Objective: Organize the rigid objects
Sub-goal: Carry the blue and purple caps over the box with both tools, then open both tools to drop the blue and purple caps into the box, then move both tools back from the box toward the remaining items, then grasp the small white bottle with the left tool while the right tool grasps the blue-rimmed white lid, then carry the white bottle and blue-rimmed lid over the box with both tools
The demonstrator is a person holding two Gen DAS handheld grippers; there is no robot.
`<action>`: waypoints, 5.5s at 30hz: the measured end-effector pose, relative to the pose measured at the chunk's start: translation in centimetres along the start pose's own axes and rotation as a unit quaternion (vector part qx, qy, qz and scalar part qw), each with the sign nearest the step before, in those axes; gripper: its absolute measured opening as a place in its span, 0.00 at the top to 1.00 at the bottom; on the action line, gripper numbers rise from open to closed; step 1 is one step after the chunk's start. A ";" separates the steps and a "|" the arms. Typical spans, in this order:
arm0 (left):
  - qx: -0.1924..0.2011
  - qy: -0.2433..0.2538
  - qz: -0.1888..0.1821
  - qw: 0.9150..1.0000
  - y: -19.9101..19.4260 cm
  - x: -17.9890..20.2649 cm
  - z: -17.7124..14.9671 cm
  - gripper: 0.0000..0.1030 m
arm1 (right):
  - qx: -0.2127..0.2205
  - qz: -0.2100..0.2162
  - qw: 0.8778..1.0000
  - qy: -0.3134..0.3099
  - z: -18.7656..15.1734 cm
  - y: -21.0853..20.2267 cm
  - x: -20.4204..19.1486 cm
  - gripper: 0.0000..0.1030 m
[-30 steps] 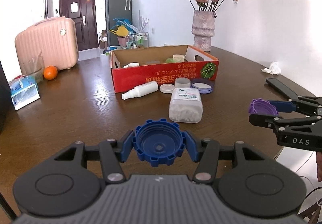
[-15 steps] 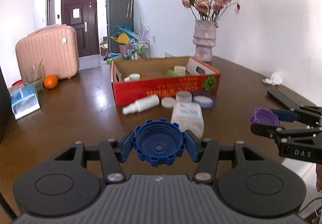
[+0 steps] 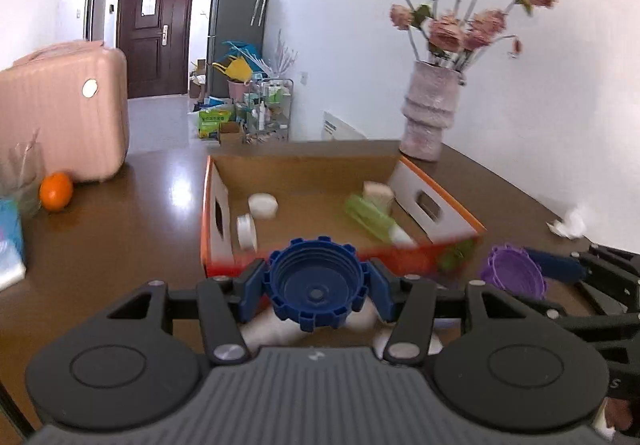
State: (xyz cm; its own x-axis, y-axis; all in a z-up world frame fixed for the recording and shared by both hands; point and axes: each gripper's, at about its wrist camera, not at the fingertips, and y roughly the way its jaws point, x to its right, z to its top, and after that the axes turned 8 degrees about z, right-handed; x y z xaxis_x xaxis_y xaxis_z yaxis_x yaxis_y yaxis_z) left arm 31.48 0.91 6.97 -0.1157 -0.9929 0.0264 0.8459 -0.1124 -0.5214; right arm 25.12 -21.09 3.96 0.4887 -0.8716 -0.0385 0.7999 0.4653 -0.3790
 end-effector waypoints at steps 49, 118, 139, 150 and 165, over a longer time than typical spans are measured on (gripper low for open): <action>-0.016 -0.014 0.059 0.998 0.0 -2.6 5.2 0.13 | -0.101 -0.027 0.992 0.070 8.8 5.7 10.3 0.27; -0.099 0.103 -0.023 0.990 10.4 1.0 -4.3 0.41 | -0.133 -0.053 0.985 0.100 -5.5 8.6 7.7 0.30; -0.091 0.095 -0.043 0.990 7.7 1.3 -6.2 0.73 | -0.128 -0.042 0.985 0.104 -5.4 10.0 7.2 0.36; -0.087 0.055 -0.038 0.994 -1.0 0.7 -8.6 0.73 | -0.115 -0.038 0.987 0.101 -6.9 0.9 3.4 0.36; -0.071 0.054 -0.035 0.995 -7.0 1.1 -9.5 0.73 | -0.080 -0.045 0.992 0.091 -7.0 -6.8 0.5 0.36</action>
State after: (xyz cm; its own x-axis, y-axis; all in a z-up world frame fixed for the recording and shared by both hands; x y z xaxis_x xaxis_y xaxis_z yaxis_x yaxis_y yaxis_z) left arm 20.46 0.94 2.59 -0.2334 -0.9721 -0.0221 0.7530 -0.1663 -0.6367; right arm 17.49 -25.74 0.04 0.3348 -0.9289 -0.1584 0.7646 0.3661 -0.5304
